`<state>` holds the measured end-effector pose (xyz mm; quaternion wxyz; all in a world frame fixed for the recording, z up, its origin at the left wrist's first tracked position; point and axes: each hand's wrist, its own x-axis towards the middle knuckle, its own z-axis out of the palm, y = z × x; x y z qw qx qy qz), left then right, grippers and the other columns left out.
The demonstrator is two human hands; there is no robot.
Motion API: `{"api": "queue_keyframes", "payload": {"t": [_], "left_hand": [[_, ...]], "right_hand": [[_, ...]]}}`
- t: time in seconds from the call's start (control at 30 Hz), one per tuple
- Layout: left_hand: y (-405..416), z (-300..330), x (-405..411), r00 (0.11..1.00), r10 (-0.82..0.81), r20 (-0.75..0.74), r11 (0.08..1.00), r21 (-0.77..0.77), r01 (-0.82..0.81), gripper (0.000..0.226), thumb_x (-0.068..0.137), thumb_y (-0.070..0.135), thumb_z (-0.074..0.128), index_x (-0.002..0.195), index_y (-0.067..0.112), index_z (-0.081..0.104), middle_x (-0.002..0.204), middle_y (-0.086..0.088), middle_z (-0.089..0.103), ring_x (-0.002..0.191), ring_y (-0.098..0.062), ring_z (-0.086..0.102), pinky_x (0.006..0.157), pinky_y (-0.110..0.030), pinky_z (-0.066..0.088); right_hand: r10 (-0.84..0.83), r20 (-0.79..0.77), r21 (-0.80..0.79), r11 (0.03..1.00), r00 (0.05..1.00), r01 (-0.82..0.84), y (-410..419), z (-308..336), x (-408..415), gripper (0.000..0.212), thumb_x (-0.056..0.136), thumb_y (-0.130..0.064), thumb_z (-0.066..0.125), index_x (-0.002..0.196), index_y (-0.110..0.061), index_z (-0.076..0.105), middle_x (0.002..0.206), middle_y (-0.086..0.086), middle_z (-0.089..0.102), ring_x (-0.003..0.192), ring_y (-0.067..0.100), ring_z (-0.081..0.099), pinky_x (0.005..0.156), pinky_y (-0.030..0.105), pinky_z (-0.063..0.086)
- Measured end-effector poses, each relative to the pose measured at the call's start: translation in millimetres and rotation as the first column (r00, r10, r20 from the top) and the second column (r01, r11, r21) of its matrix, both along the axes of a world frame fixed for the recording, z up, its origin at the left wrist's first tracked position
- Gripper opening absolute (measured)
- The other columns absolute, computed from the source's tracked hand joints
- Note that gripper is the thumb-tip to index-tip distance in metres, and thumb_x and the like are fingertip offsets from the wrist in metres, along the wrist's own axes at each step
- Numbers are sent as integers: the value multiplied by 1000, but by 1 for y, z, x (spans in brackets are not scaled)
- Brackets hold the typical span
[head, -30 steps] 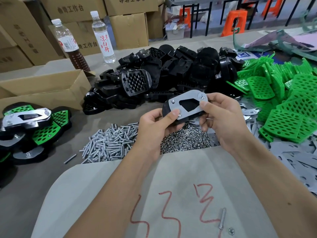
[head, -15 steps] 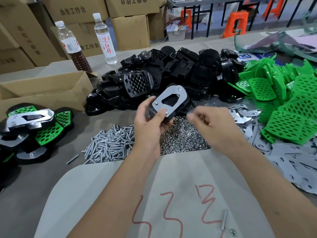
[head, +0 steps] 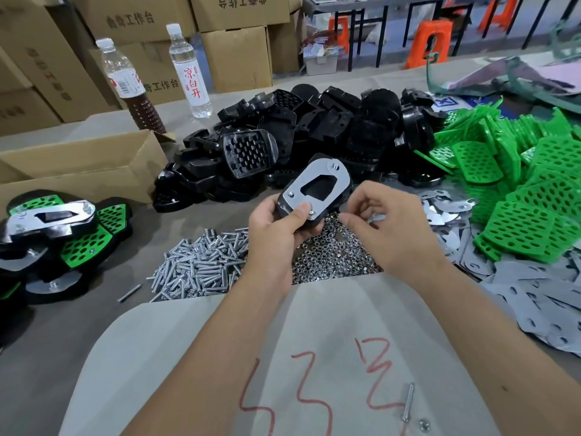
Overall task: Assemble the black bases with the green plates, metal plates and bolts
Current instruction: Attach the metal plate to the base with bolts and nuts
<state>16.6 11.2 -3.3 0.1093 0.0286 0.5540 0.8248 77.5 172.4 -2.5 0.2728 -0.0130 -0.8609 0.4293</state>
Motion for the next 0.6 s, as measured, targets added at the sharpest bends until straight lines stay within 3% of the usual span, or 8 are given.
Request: {"api": "queue_keyframes", "payload": {"t": [0.13, 0.2, 0.4, 0.6], "left_hand": [[1, -1, 1, 1000, -1, -27, 1000, -31, 0, 18, 99, -2, 61, 116, -7, 64, 114, -23, 75, 90, -27, 73, 74, -32, 60], [2, -2, 2, 999, -2, -41, 999, -40, 1, 18, 102, 1, 59, 118, -6, 64, 114, -21, 75, 91, -25, 74, 75, -31, 61], [4, -2, 3, 999, -5, -51, 998, -61, 2, 20, 105, 3, 54, 120, -6, 64, 113, -20, 76, 88, -23, 73, 80, -36, 62], [4, -1, 4, 998, 5, -70, 996, -94, -11, 18, 103, 2, 58, 117, -9, 63, 112, -25, 74, 89, -28, 74, 79, -37, 63]], "right_hand": [[26, -63, -280, 959, 998, -43, 0, 2, -1, 19, 86, -2, 80, 87, -20, 75, 73, -4, 71, 55, 9, 61, 51, 22, 51], [36, -85, -348, 935, 996, -63, -1, 2, 0, 19, 88, -2, 80, 88, -21, 78, 74, -1, 73, 50, 12, 60, 47, 22, 51], [52, -95, -415, 905, 994, -87, -6, 1, -1, 19, 90, 1, 77, 97, -17, 81, 78, 2, 75, 58, 21, 70, 55, 34, 61], [45, -86, -354, 932, 995, -73, -13, -2, 1, 16, 88, 0, 80, 92, -15, 80, 75, 0, 75, 62, 19, 72, 51, 30, 60]]}}
